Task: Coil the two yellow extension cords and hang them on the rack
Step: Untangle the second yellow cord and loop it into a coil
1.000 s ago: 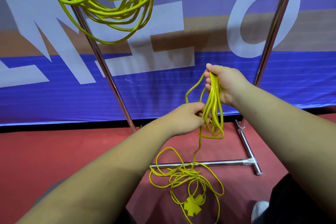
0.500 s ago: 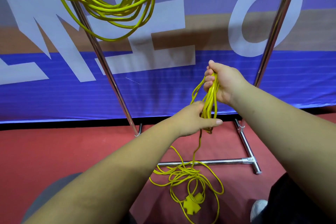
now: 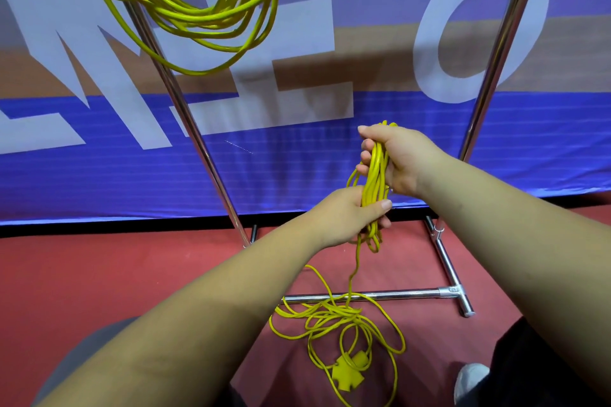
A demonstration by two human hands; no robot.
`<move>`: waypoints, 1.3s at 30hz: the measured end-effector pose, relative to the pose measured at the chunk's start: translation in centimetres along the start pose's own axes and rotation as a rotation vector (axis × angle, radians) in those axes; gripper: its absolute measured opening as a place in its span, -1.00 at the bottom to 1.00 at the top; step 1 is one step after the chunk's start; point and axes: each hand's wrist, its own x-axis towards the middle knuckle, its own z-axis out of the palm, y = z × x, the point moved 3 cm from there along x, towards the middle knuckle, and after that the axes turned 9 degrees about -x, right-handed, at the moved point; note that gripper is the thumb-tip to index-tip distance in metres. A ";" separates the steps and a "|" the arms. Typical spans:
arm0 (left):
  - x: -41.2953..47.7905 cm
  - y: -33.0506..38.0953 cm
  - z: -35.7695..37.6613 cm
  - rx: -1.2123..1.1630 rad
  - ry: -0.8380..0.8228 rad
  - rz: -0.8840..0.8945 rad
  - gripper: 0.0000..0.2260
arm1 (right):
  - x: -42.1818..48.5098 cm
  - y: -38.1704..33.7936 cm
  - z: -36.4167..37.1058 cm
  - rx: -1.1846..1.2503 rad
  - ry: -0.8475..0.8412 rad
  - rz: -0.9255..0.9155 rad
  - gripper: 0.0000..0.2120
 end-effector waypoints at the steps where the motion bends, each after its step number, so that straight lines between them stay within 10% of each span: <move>1: 0.0 -0.2 -0.2 -0.003 0.008 -0.007 -0.61 | 0.1 -0.1 0.0 0.011 0.012 -0.003 -0.84; 8: 0.4 -4.7 -2.1 0.138 0.056 -0.141 -0.55 | -0.2 -0.5 -0.9 -0.044 0.039 0.010 -0.85; 16: 0.9 -14.8 2.5 0.509 -0.276 -0.494 -0.27 | -0.8 -0.4 -1.7 -0.063 -0.012 0.028 -0.84; 22: -0.9 -24.2 8.1 0.344 -0.184 -0.562 -0.67 | -1.5 -0.6 -2.2 -0.081 -0.044 0.029 -0.80; 39: 1.3 -16.2 -2.0 0.534 0.185 -0.187 -0.86 | -2.0 -0.7 -3.1 -0.191 0.003 -0.021 -0.82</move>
